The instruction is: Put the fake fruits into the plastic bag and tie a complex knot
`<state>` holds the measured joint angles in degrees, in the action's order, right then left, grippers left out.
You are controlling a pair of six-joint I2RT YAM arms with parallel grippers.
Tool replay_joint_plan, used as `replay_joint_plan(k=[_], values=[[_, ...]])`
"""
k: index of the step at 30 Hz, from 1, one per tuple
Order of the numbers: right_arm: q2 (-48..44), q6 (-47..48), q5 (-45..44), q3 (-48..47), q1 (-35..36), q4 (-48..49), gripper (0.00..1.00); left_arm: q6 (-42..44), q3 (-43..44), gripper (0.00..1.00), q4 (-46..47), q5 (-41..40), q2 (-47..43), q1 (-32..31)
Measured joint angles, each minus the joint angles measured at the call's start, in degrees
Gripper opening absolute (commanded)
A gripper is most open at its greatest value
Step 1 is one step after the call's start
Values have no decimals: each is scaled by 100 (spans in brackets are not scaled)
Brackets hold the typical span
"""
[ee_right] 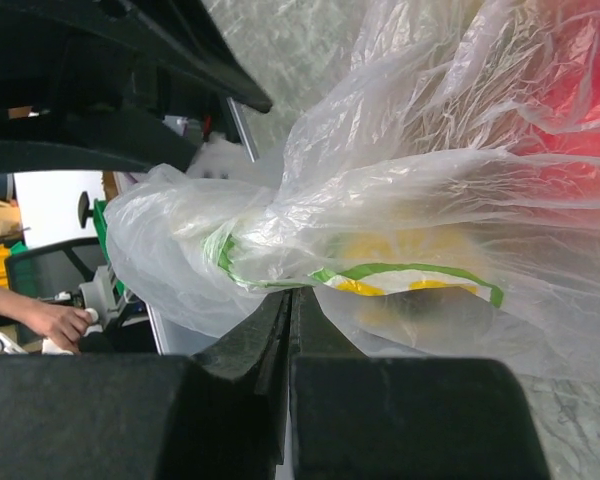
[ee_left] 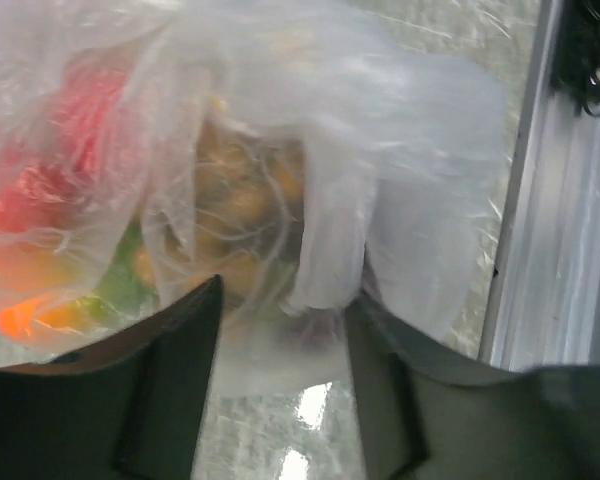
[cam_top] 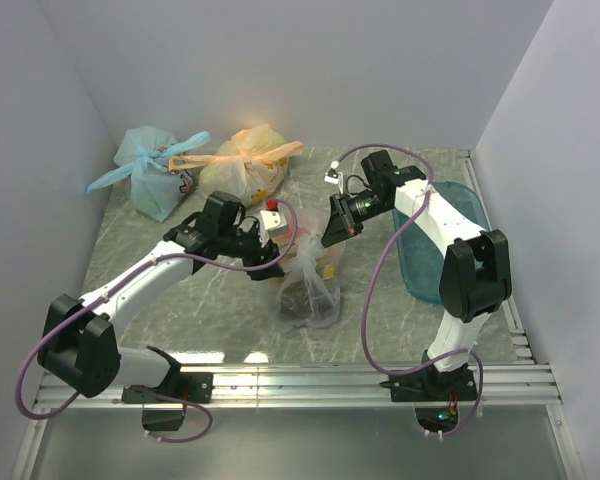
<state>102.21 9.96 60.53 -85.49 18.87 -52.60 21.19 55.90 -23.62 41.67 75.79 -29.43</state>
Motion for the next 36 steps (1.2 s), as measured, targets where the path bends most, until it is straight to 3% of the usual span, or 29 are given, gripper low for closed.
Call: replay_joint_plan(k=[3,4,5,9,17,24,31,36], values=[[0,22,15,-4,0,-24,0,-149,0,21,219,-116,131,-13],[0,35,13,-17,0,-55,0,-168,0,4,249,-120,162,-13],[0,48,11,-46,-2,-94,0,-199,0,0,280,-133,175,-13],[0,225,13,-280,-70,-315,0,-264,-55,0,321,-94,70,101],[199,1086,68,-892,-533,-1318,0,-197,-636,0,55,-15,-699,1091],[535,2022,293,-1012,-743,-2135,0,2,-824,0,-439,-120,-852,1606],[603,2385,660,-1270,-1082,-2284,0,369,-826,0,-688,-125,-850,1888],[468,2251,289,-964,-1314,-2192,0,835,-809,0,-1064,-170,-850,2542]])
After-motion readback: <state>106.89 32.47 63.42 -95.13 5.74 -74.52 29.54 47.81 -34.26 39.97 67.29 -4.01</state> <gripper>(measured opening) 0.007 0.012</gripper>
